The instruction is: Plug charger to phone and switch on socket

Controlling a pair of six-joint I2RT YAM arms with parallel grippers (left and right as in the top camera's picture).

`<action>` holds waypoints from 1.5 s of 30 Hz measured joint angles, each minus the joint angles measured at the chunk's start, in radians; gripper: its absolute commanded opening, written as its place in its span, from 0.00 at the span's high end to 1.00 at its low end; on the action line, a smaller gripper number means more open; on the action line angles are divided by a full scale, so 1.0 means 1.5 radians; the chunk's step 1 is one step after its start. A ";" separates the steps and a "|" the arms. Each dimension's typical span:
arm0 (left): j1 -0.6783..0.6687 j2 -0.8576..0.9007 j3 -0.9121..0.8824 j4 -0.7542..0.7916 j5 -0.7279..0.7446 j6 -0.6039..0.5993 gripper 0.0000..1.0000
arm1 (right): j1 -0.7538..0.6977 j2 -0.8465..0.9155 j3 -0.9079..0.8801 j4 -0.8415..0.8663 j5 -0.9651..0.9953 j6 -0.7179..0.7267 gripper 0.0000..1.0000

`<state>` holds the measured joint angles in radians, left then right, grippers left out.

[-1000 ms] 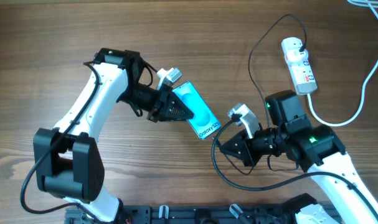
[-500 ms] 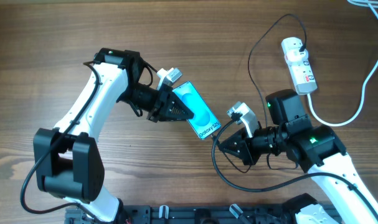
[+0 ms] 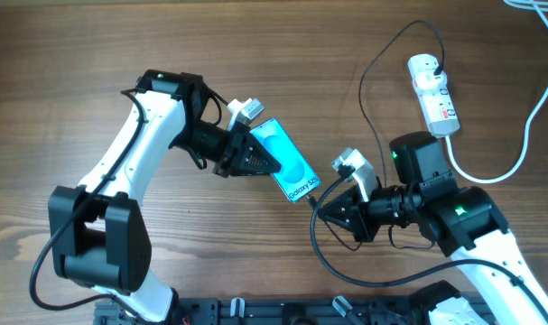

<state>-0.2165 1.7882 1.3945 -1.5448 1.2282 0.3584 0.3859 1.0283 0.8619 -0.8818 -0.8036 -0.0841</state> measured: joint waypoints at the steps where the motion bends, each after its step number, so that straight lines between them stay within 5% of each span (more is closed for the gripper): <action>1: 0.000 0.000 0.000 0.000 0.000 0.000 0.96 | 0.000 0.000 0.000 0.000 0.000 0.000 0.96; 45: 0.000 0.000 0.000 0.000 0.000 0.000 0.96 | 0.000 0.022 0.000 -0.007 0.000 0.000 0.96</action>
<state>-0.2165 1.7882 1.3945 -1.5448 1.2282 0.3584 0.3859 1.0615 0.8619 -0.8917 -0.8032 -0.0841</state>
